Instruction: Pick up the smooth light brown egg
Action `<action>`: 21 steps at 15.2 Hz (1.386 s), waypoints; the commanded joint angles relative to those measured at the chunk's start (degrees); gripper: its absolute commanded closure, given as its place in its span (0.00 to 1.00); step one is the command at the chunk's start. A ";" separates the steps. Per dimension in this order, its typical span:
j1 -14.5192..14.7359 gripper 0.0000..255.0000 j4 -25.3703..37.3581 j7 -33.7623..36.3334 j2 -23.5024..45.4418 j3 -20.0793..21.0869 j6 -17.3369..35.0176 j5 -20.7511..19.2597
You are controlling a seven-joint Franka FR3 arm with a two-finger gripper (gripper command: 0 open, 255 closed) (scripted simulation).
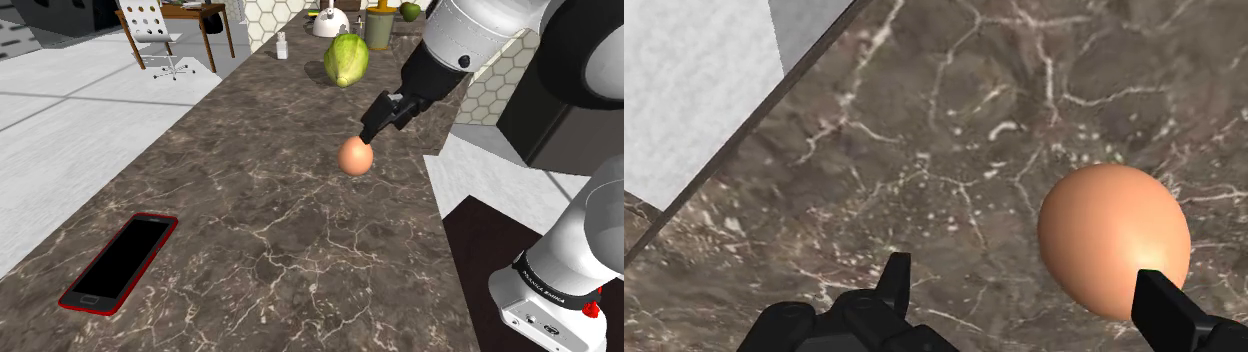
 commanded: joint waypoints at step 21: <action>1.03 1.00 -4.43 5.81 2.90 7.47 12.65 3.35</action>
